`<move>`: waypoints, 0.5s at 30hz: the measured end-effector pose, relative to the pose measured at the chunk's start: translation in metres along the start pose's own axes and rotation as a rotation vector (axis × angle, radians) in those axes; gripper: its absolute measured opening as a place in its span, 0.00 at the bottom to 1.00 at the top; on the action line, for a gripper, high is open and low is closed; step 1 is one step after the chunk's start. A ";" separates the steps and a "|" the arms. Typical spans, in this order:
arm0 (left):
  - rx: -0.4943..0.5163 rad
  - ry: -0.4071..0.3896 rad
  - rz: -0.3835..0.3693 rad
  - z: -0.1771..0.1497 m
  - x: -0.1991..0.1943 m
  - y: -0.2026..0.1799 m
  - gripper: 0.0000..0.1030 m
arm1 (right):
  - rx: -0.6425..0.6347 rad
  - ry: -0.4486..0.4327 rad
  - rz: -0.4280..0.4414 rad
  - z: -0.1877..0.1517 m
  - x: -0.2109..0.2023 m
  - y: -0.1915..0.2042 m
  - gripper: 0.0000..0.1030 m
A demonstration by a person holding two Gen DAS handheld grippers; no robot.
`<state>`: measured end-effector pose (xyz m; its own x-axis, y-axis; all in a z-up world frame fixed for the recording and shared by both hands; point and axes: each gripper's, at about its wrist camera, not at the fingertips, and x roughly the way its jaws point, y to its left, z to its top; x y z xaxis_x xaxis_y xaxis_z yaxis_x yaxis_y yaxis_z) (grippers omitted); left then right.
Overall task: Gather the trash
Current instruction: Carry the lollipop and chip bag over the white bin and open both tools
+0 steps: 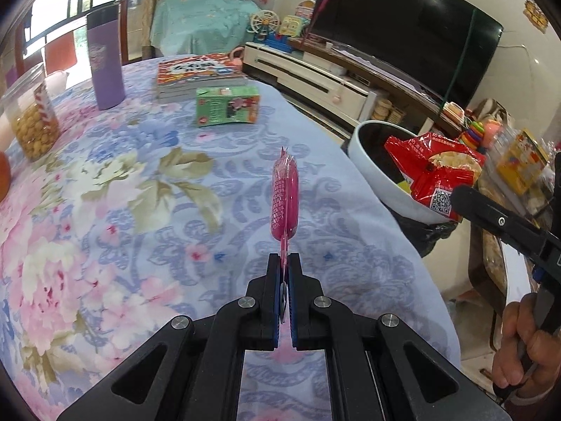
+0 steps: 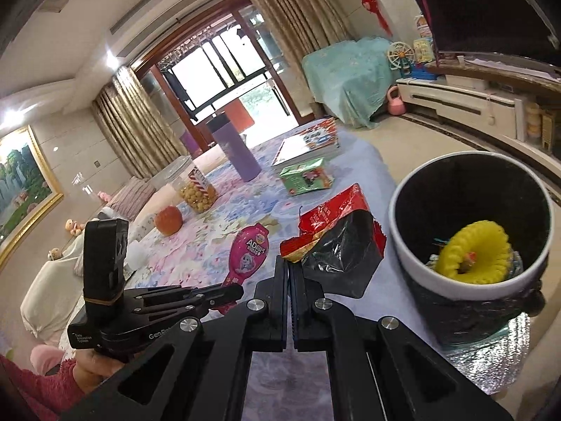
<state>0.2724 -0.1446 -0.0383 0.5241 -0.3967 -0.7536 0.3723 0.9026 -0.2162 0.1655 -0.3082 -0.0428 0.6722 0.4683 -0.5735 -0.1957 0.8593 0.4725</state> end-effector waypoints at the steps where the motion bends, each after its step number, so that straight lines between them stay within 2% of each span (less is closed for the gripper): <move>1: 0.004 0.001 -0.003 0.001 0.001 -0.002 0.02 | 0.002 -0.002 -0.004 -0.001 -0.002 -0.002 0.01; 15: 0.053 0.006 -0.054 0.019 0.021 -0.036 0.02 | 0.063 -0.046 -0.085 0.000 -0.031 -0.048 0.01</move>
<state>0.2847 -0.1883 -0.0346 0.4974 -0.4433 -0.7457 0.4403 0.8696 -0.2233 0.1538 -0.3639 -0.0479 0.7165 0.3832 -0.5829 -0.0922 0.8803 0.4654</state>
